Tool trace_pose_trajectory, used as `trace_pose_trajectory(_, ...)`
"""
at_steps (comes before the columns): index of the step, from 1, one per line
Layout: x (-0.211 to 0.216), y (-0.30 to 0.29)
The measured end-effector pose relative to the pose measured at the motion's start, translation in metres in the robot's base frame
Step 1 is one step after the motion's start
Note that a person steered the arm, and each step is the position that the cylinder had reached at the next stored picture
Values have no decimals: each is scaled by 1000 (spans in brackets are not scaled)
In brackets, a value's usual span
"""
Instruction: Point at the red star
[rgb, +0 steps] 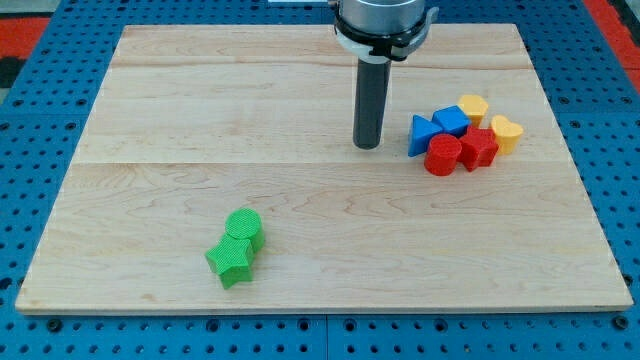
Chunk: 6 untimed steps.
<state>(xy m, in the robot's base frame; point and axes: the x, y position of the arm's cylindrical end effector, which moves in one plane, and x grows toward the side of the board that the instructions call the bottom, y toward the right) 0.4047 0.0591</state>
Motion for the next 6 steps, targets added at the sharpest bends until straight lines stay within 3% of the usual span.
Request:
trace_pose_trajectory(2,-55,10)
trace_pose_trajectory(3,-28,4)
trace_pose_trajectory(5,76,20)
trace_pose_trajectory(6,93,93)
